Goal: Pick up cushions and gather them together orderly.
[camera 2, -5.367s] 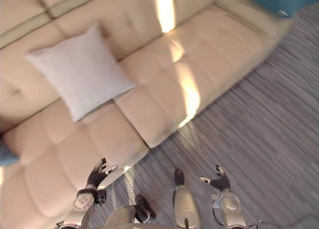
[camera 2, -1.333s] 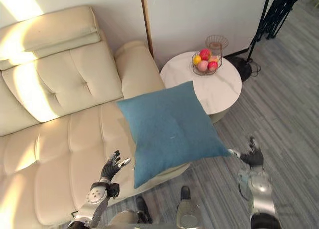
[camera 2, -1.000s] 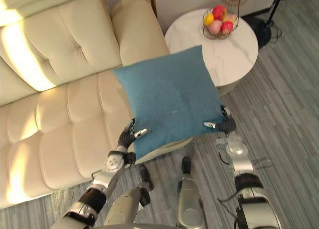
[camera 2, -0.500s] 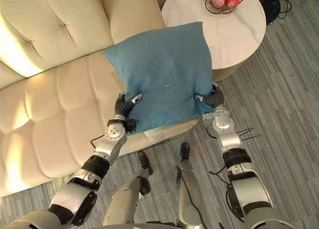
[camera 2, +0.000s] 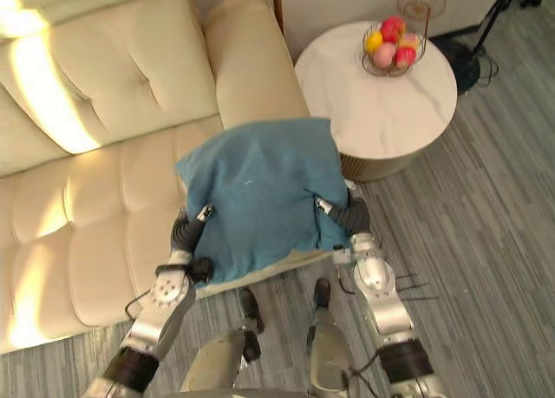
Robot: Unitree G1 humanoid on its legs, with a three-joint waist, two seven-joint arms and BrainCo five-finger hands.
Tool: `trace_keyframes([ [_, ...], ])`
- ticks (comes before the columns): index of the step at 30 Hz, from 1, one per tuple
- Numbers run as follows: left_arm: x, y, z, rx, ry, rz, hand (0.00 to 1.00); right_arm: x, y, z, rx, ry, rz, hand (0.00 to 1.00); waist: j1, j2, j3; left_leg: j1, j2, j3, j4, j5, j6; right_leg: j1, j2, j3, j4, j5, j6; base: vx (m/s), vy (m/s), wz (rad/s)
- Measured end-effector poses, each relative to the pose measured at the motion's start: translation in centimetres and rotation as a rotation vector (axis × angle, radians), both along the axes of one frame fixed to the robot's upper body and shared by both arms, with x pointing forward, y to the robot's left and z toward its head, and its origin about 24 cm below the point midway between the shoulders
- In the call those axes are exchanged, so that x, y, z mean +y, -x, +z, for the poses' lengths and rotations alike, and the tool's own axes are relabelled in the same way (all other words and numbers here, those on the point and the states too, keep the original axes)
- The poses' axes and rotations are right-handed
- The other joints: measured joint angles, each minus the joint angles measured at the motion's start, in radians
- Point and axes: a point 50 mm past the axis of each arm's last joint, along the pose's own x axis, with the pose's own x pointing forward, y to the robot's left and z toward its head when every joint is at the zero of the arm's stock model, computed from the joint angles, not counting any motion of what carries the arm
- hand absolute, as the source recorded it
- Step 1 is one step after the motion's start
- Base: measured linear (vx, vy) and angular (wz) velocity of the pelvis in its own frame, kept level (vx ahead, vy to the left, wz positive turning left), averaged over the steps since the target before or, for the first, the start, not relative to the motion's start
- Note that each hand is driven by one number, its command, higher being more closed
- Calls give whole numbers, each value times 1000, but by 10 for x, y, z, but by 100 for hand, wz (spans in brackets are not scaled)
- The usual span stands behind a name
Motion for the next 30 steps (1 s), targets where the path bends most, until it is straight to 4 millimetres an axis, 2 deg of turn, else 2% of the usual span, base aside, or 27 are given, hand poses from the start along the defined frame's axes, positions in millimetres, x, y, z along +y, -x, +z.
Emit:
trace_keyframes([
  [2,1,0,2,-7,-1,5,100,3,5,3,-20,-7,11,100,17,-4,-2,4,1,18,21,-12,7,-9,-5,6,30,-8,8,-23,42,-23],
  [5,2,0,4,-18,-7,7,100,4,7,5,-34,15,10,100,17,-15,-14,-14,8,19,86,-34,36,-34,-14,24,120,-43,38,-80,20,2],
  [6,4,-2,7,-34,-18,14,100,5,7,5,-37,10,9,100,11,-19,-13,-40,19,2,122,-50,59,-97,-24,46,378,-187,14,-116,-18,42],
  [7,3,-3,8,-37,-23,13,100,5,9,3,-33,6,6,100,5,-24,-13,-43,18,-23,140,-52,60,-103,-29,50,499,-248,11,-82,-83,85],
  [8,3,-2,8,-37,-33,12,100,5,12,-1,-22,-2,2,100,4,-36,-18,-54,13,-68,165,-51,60,-76,-36,64,648,-317,51,-57,-151,101],
  [9,4,-2,8,-37,-34,14,100,5,13,-2,-18,-2,1,100,15,-48,-25,-73,9,-101,190,-46,54,-40,-37,87,705,-362,67,-85,-193,90],
  [10,5,-2,8,-37,-35,19,100,6,13,-2,-22,5,3,100,23,-57,-31,-87,5,-115,201,-39,45,-20,-38,98,703,-387,65,-159,-228,76],
  [11,7,-2,8,-41,-36,28,100,8,12,1,-38,27,11,100,40,-63,-34,-122,1,-144,214,-10,31,3,-22,95,649,-433,47,-128,-172,61],
  [12,7,-2,8,-40,-32,32,100,9,10,3,-48,38,17,100,51,-56,-37,-144,6,-169,200,25,23,14,-3,83,593,-449,35,-226,-238,76],
  [13,7,0,7,-36,-23,38,100,9,9,5,-56,52,28,100,61,-23,-50,-187,36,-208,148,94,-1,27,45,48,481,-454,-2,-210,-180,57],
  [15,6,5,5,-23,-3,46,100,6,7,3,-50,75,31,100,63,17,-45,-187,82,-247,52,163,-31,27,105,-8,441,-408,-51,-316,-175,49],
  [16,6,9,3,-16,5,50,100,5,8,1,-41,80,30,100,63,23,-46,-175,98,-229,16,141,-39,28,117,-29,436,-395,-64,-369,-165,74],
  [17,4,10,2,-5,19,44,100,2,8,-3,-23,82,18,100,52,-5,-41,-184,104,-158,20,31,-66,29,97,-63,405,-372,-84,-278,-123,76],
  [18,3,10,2,-5,25,38,100,0,6,-4,-21,85,9,100,46,-21,-35,-193,102,-122,53,17,-60,29,78,-80,392,-365,-93,-351,-176,110],
  [19,-2,11,1,-1,40,16,100,-6,5,-3,-20,86,-15,100,41,-28,-30,-206,95,-64,160,12,-47,28,44,-114,362,-339,-109,-275,-129,77],
  [20,-5,11,1,0,52,13,100,-8,6,-4,-18,86,-23,100,36,-24,-31,-203,95,-46,212,7,-40,27,34,-126,345,-323,-112,-310,-93,87],
  [21,-9,11,1,-1,65,4,100,-12,7,-5,-10,80,-38,100,20,-10,-38,-188,99,-13,307,-18,-13,29,24,-154,304,-291,-112,-238,12,70],
  [22,-12,10,2,-5,73,-12,100,-15,8,-6,-4,77,-49,100,12,2,-46,-149,107,30,362,-74,4,31,18,-177,264,-261,-109,-220,44,66],
  [23,-14,10,2,-6,75,-19,100,-17,8,-7,-2,76,-54,100,8,6,-48,-118,106,49,366,-102,4,31,16,-185,245,-246,-108,-185,73,65],
  [24,-18,10,2,-7,83,-30,100,-20,8,-7,-1,70,-66,100,-8,14,-54,-54,98,80,311,-150,-13,31,15,-206,202,-216,-96,-126,63,55],
  [25,-20,9,3,-8,88,-36,100,-22,8,-6,-2,69,-74,100,-15,20,-57,-27,88,85,254,-157,-24,30,15,-218,183,-202,-86,-138,98,70],
  [26,-23,7,5,-17,92,-53,100,-26,8,-7,2,61,-93,100,-16,15,-56,7,57,84,136,-141,-33,28,9,-231,155,-181,-65,-129,118,63],
  [27,-25,7,5,-16,88,-66,100,-28,9,-9,9,48,-109,100,-13,6,-59,6,48,88,116,-115,-32,29,3,-241,127,-155,-56,-130,151,51],
  [30,-24,9,2,-3,80,-73,100,-26,11,-12,22,30,-111,100,-2,3,-60,-32,39,81,175,-129,2,33,-16,-253,102,-105,-37,-89,157,19],
])
